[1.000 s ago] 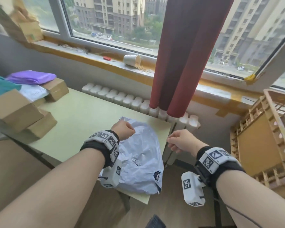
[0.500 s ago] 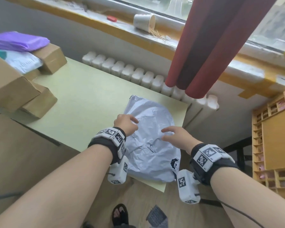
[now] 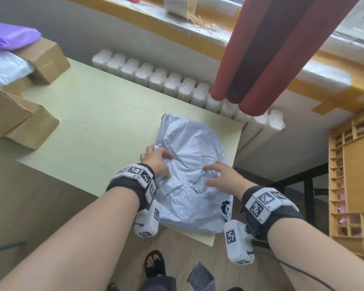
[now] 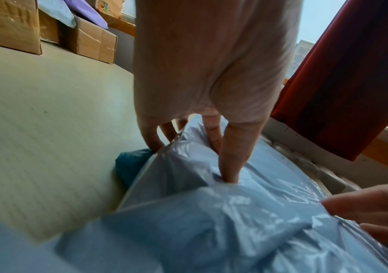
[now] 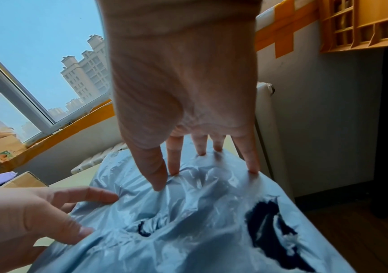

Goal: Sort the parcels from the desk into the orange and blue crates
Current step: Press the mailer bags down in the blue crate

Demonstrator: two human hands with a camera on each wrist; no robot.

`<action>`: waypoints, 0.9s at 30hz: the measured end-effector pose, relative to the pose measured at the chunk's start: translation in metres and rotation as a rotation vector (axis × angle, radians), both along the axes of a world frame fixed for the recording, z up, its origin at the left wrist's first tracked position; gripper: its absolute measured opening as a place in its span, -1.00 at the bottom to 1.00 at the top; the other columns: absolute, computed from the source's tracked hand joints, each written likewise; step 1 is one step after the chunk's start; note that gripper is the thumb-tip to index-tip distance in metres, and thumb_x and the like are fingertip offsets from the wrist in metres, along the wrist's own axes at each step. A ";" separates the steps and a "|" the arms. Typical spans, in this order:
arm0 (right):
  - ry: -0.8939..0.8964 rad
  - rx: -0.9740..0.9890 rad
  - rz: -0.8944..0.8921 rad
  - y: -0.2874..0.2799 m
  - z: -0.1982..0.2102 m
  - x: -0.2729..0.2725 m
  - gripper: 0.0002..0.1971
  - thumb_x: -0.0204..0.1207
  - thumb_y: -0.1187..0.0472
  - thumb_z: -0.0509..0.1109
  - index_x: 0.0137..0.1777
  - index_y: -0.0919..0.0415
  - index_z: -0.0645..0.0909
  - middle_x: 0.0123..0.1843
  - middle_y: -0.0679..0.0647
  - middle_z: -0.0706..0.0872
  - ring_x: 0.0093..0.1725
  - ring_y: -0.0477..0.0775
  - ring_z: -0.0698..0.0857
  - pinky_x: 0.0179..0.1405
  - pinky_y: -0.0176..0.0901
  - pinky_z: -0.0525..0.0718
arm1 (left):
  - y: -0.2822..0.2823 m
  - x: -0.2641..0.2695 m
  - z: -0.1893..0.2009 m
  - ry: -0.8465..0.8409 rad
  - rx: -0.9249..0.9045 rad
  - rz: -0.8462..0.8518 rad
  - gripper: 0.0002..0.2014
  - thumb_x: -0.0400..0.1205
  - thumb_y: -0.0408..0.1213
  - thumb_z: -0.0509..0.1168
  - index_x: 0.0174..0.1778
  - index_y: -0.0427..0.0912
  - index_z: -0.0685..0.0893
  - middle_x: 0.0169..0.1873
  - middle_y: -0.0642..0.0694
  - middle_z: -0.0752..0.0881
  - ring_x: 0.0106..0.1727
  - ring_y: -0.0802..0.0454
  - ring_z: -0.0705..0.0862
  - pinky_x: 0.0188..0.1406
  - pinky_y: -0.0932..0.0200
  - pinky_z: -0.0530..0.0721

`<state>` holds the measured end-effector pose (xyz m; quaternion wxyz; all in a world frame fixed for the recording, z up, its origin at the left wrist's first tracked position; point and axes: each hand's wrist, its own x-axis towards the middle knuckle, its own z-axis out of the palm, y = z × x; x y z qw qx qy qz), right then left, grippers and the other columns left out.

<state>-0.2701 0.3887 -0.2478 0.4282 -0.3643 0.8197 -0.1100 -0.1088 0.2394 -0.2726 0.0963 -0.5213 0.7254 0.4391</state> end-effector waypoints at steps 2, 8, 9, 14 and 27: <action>-0.020 0.016 -0.017 -0.002 -0.002 -0.003 -0.51 0.56 0.18 0.41 0.49 -0.09 0.54 0.56 -0.01 0.37 0.55 0.10 0.40 0.44 -0.03 0.47 | 0.002 -0.003 -0.001 -0.002 0.002 0.020 -0.45 0.45 -0.55 0.47 0.25 0.10 0.64 0.66 -0.01 0.04 0.64 -0.16 0.08 0.60 -0.14 0.24; -0.093 0.044 -0.043 0.000 0.000 -0.007 -0.48 0.63 0.19 0.38 0.57 -0.14 0.46 0.78 -0.04 0.01 0.74 0.09 0.09 0.58 -0.03 0.24 | 0.006 -0.007 -0.006 -0.023 -0.036 0.047 -0.52 0.42 -0.62 0.38 0.10 0.05 0.63 0.61 0.00 0.09 0.52 -0.21 0.30 0.41 -0.09 0.49; -0.094 0.041 -0.043 0.000 0.001 -0.005 -0.48 0.64 0.19 0.37 0.58 -0.13 0.46 0.78 -0.04 0.00 0.74 0.09 0.09 0.57 -0.04 0.25 | 0.005 -0.008 -0.006 -0.017 -0.034 0.050 -0.55 0.42 -0.61 0.38 0.05 0.03 0.63 0.54 -0.04 0.16 0.40 -0.22 0.44 0.33 -0.04 0.56; -0.059 0.032 -0.012 0.001 0.014 0.001 -0.50 0.63 0.18 0.37 0.56 -0.08 0.48 0.69 -0.01 0.25 0.58 0.06 0.36 0.36 -0.16 0.44 | -0.008 -0.009 0.003 0.059 0.007 -0.004 -0.67 0.50 -0.54 0.33 0.05 -0.03 0.62 0.15 -0.07 0.57 -0.01 -0.07 0.65 -0.10 0.16 0.61; 0.052 -0.092 0.296 0.001 0.079 0.019 0.02 0.30 -0.15 0.67 0.71 -0.11 0.19 0.69 -0.17 0.25 0.65 -0.10 0.26 0.55 -0.25 0.20 | -0.036 -0.014 0.062 0.266 -0.002 0.221 -0.62 0.61 -0.48 0.19 0.35 -0.18 0.60 0.30 -0.23 0.60 0.31 -0.23 0.60 0.31 -0.01 0.59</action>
